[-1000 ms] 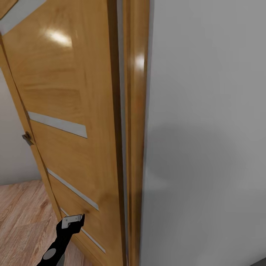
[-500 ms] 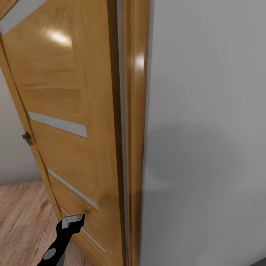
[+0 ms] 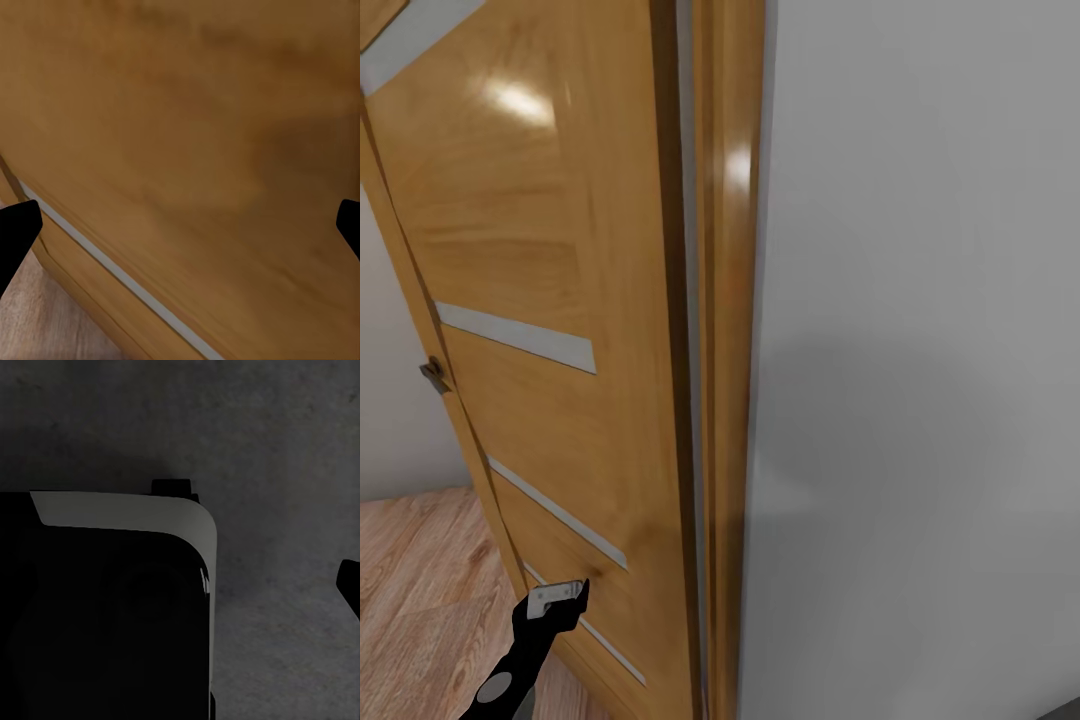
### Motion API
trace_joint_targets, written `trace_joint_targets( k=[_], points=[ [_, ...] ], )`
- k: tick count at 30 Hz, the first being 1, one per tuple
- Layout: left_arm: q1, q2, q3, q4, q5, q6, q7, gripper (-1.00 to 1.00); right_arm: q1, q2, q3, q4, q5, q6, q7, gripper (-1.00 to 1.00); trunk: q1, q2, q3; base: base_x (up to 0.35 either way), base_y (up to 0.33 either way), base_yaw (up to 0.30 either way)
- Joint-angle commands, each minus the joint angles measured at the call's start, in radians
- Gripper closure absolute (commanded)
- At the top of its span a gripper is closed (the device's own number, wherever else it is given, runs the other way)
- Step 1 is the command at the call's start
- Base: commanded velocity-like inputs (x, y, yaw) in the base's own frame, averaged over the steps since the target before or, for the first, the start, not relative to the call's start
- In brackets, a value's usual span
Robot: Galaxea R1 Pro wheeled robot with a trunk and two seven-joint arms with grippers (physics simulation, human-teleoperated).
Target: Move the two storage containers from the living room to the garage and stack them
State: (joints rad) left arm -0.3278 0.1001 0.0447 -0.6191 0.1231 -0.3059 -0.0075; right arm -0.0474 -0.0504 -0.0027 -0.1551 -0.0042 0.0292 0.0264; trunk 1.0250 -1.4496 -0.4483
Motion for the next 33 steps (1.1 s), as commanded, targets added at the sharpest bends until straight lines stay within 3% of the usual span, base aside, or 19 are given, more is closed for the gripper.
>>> trace_joint_targets(
  k=[1, 33],
  points=[
    [0.000, 0.000, -0.016, 0.001, 0.001, -0.003, -0.010, -1.00, 0.000, 0.000, 0.000, -0.001, 0.000, 0.003, 0.003, -1.00, 0.000, 0.000, -0.001, 0.000, 0.000, 0.000],
    [0.000, 0.000, -0.016, 0.001, 0.001, -0.003, -0.011, -1.00, 0.000, 0.000, 0.000, -0.001, 0.000, 0.003, 0.003, -1.00, 0.000, 0.000, 0.002, 0.000, 0.000, -0.017]
  ],
)
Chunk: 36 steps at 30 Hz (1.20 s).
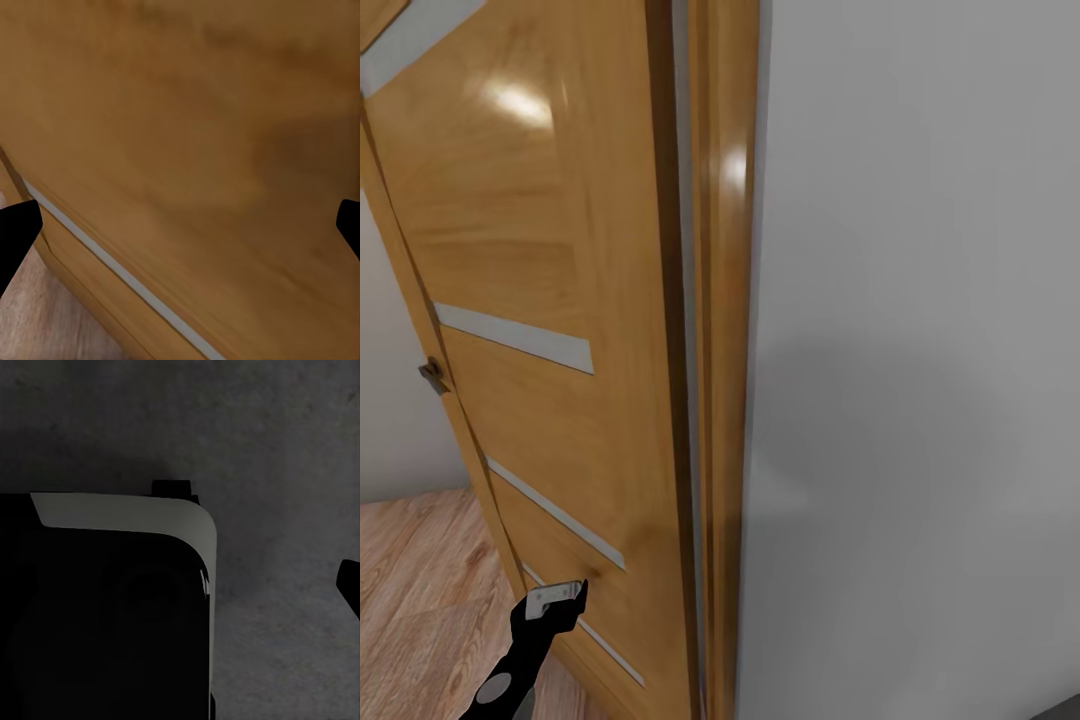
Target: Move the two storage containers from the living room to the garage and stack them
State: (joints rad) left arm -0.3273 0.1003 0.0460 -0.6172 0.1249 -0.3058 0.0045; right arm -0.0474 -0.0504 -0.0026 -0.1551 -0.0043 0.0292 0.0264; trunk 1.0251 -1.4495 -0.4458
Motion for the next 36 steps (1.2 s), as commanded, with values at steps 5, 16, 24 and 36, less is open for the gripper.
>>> trace_joint_targets(
  k=[5, 16, 24, 36],
  points=[
    [-0.001, -0.001, -0.017, -0.001, -0.001, -0.003, -0.023, -1.00, 0.000, 0.000, 0.000, -0.001, 0.000, 0.003, 0.003, -1.00, 0.000, -0.001, -0.001, 0.000, 0.000, -0.001],
    [-0.001, -0.001, -0.017, -0.001, -0.001, -0.003, -0.023, -1.00, 0.000, 0.000, 0.000, -0.001, 0.000, 0.003, 0.003, -1.00, 0.000, -0.001, -0.001, 0.100, 0.000, 0.000],
    [-0.001, -0.001, -0.017, -0.001, -0.001, -0.003, -0.023, -1.00, 0.000, 0.000, 0.000, -0.001, 0.000, 0.003, 0.003, -1.00, 0.000, -0.001, -0.001, 0.143, 0.000, 0.000],
    [-0.001, 0.000, -0.017, -0.001, -0.001, -0.003, -0.023, -1.00, 0.000, 0.000, 0.000, -0.001, 0.000, 0.003, 0.003, -1.00, 0.000, -0.001, -0.001, 0.017, 0.000, 0.000]
  ],
)
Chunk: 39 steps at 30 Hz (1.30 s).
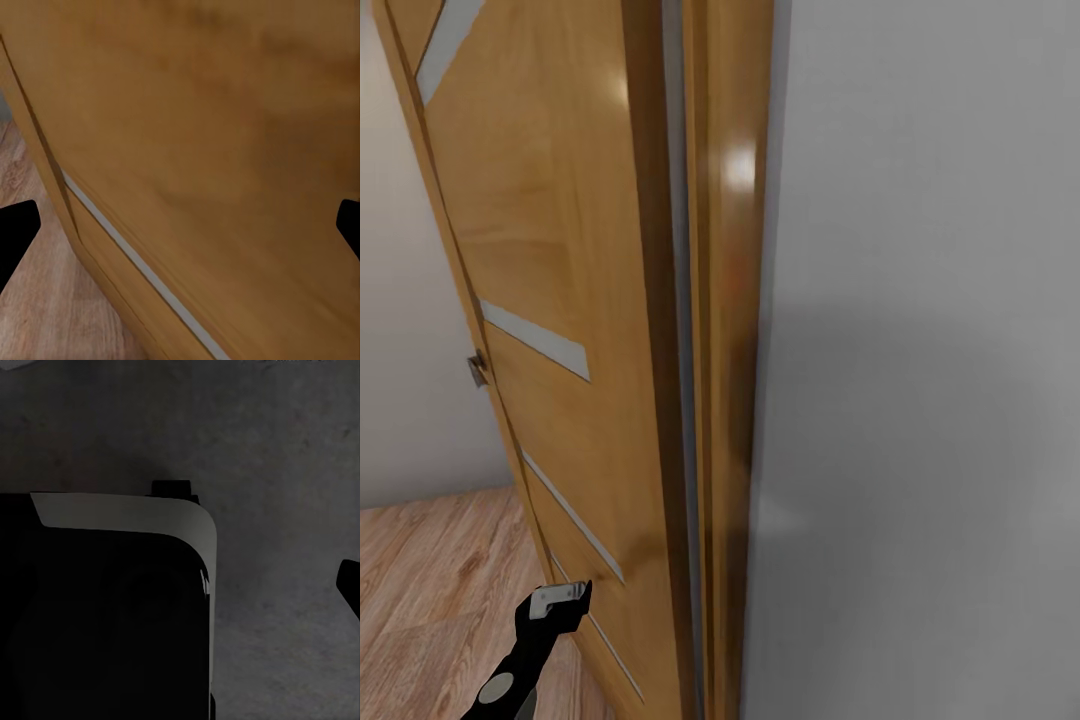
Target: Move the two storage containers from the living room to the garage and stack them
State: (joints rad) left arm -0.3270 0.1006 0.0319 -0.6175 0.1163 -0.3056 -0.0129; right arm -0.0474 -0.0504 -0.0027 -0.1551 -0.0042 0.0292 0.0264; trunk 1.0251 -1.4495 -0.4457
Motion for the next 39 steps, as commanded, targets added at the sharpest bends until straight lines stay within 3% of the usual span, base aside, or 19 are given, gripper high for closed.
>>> trace_joint_targets(
  k=[1, 27, 39],
  points=[
    [-0.001, 0.000, -0.003, -0.001, 0.008, -0.003, -0.006, -1.00, 0.000, 0.000, 0.000, -0.001, 0.000, 0.003, 0.003, -1.00, 0.000, 0.000, -0.001, 0.003, 0.000, 0.000],
    [-0.001, 0.000, -0.003, -0.001, 0.008, -0.003, -0.006, -1.00, 0.000, 0.000, 0.000, -0.001, 0.000, 0.003, 0.003, -1.00, 0.000, 0.000, -0.001, 0.031, 0.000, 0.000],
    [-0.001, 0.013, -0.003, -0.001, 0.008, -0.003, -0.006, -1.00, 0.000, -0.002, -0.003, -0.001, 0.000, 0.003, 0.003, -1.00, 0.000, 0.000, -0.001, 0.001, 0.000, 0.000]
  ],
)
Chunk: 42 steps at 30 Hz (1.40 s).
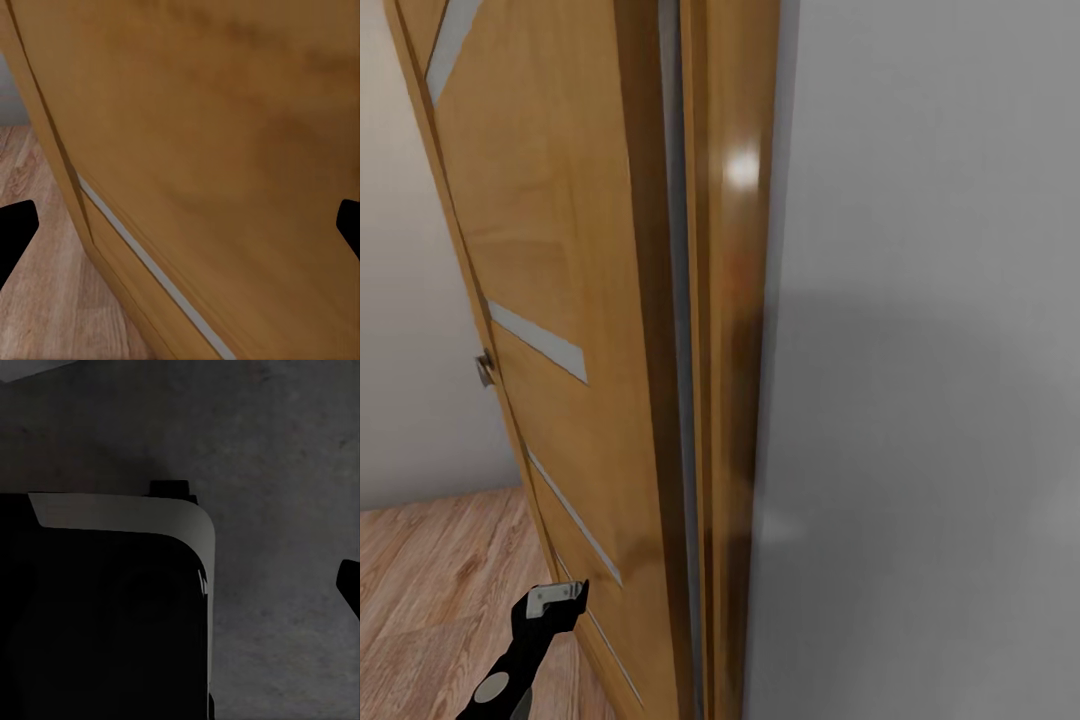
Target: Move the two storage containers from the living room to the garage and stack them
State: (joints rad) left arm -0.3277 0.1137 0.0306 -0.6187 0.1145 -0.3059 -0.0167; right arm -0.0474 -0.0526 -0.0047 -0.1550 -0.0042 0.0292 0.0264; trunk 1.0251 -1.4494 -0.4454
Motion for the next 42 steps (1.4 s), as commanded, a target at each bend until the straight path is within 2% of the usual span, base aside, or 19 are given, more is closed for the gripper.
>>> trace_joint_targets(
  k=[1, 30, 42],
  points=[
    [-0.001, 0.000, -0.001, 0.001, 0.010, -0.003, -0.002, -1.00, 0.000, 0.000, -0.001, -0.001, 0.000, 0.003, 0.003, -1.00, 0.000, -0.001, -0.001, 0.000, 0.000, 0.000],
    [-0.001, 0.002, -0.001, 0.002, 0.010, -0.003, -0.002, -1.00, 0.000, -0.004, -0.001, 0.000, 0.000, 0.003, 0.002, -1.00, 0.000, -0.001, -0.001, 0.002, 0.000, 0.000],
    [-0.001, 0.004, -0.002, 0.002, 0.010, -0.003, -0.002, -1.00, 0.000, -0.004, -0.001, 0.000, 0.000, 0.003, 0.001, -1.00, 0.000, -0.001, -0.001, 0.141, 0.000, 0.000]
  ],
)
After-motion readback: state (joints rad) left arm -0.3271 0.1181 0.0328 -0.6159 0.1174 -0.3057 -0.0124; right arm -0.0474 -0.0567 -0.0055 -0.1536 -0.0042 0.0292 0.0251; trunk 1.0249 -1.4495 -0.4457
